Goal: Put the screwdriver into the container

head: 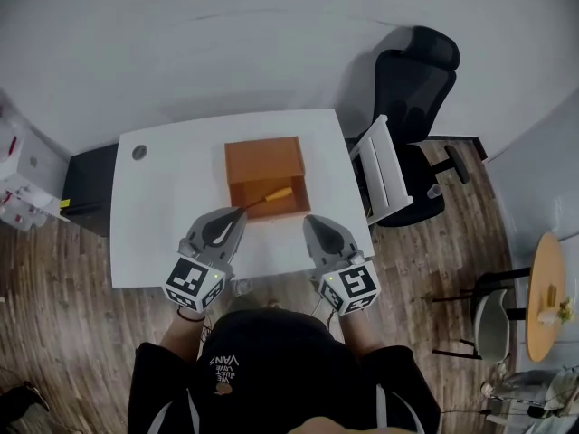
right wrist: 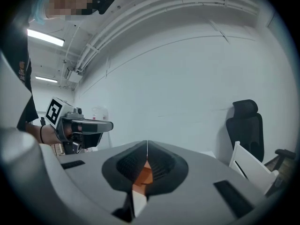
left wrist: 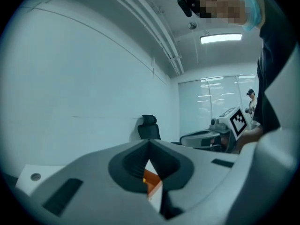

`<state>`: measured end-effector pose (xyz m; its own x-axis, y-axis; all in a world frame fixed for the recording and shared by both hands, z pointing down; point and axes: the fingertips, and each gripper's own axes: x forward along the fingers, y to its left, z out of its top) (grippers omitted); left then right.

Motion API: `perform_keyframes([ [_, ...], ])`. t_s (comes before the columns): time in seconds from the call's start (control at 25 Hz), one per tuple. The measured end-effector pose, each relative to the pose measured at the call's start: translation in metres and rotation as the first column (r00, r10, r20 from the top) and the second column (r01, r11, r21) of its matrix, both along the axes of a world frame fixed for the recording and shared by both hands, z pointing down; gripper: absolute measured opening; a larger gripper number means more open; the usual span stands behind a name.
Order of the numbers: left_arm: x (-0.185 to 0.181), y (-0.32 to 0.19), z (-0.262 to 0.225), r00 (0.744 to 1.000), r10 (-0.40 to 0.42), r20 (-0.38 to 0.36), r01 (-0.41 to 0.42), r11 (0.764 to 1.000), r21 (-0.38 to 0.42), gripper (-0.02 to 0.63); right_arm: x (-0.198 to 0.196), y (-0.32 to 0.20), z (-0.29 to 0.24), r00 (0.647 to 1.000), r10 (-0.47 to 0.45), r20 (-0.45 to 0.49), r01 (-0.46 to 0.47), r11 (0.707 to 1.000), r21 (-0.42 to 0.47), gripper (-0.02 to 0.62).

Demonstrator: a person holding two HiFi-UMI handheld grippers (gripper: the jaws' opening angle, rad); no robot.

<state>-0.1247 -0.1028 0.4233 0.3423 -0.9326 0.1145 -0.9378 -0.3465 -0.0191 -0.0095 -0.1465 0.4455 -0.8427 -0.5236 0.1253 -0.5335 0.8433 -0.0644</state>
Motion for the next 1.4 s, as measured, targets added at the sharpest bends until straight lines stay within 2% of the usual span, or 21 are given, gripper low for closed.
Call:
perform_keyframes([
  [0.68, 0.004, 0.041, 0.004, 0.993, -0.116, -0.017, 0.116, 0.993, 0.01, 0.015, 0.013, 0.009, 0.0, 1.0, -0.028, -0.008, 0.029, 0.999, 0.017, 0.012],
  [1.4, 0.001, 0.052, 0.014, 0.987, -0.156, -0.026, 0.156, 0.988, -0.011, 0.015, 0.013, 0.012, -0.004, 0.998, -0.055, -0.043, 0.058, 0.997, 0.052, 0.011],
])
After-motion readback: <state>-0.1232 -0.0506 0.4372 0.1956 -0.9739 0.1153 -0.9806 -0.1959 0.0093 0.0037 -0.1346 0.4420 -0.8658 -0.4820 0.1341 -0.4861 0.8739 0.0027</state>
